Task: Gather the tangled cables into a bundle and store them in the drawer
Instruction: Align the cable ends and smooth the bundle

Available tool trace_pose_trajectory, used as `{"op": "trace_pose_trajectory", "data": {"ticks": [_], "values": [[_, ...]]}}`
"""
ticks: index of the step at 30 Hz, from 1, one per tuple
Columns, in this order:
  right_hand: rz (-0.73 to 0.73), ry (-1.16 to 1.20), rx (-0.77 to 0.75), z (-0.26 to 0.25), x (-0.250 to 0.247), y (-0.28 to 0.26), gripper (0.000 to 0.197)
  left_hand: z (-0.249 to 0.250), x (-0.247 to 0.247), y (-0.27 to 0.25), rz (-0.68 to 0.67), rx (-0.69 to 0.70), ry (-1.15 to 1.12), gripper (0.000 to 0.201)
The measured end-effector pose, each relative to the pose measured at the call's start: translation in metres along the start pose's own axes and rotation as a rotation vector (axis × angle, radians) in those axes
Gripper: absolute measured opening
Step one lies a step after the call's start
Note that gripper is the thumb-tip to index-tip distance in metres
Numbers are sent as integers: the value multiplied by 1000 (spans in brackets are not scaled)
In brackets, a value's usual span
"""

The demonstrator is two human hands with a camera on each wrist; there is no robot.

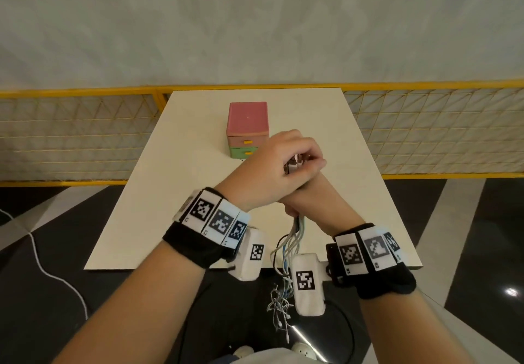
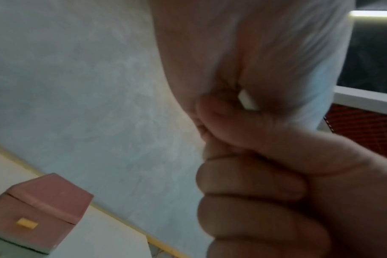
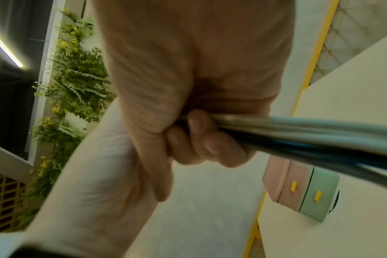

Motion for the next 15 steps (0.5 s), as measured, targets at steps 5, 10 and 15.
{"op": "trace_pose_trajectory", "data": {"ticks": [5, 10, 15], "values": [[89, 180, -6, 6, -1, 7, 19, -5, 2, 7, 21, 44, 88, 26], [24, 361, -35, 8, -4, 2, 7, -3, -1, 11, -49, 90, 64, 34], [-25, 478, -90, 10, -5, 3, 18, -6, -6, 17, -24, 77, 1, 23]]}}
Point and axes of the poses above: each hand's wrist, its own y-axis towards the middle knuckle, its own x-axis out of the palm, z = x × y, the point moved 1 cm from there along y, towards the middle knuckle, and after that the axes turned 14 degrees about -y, right-handed, at the moved point
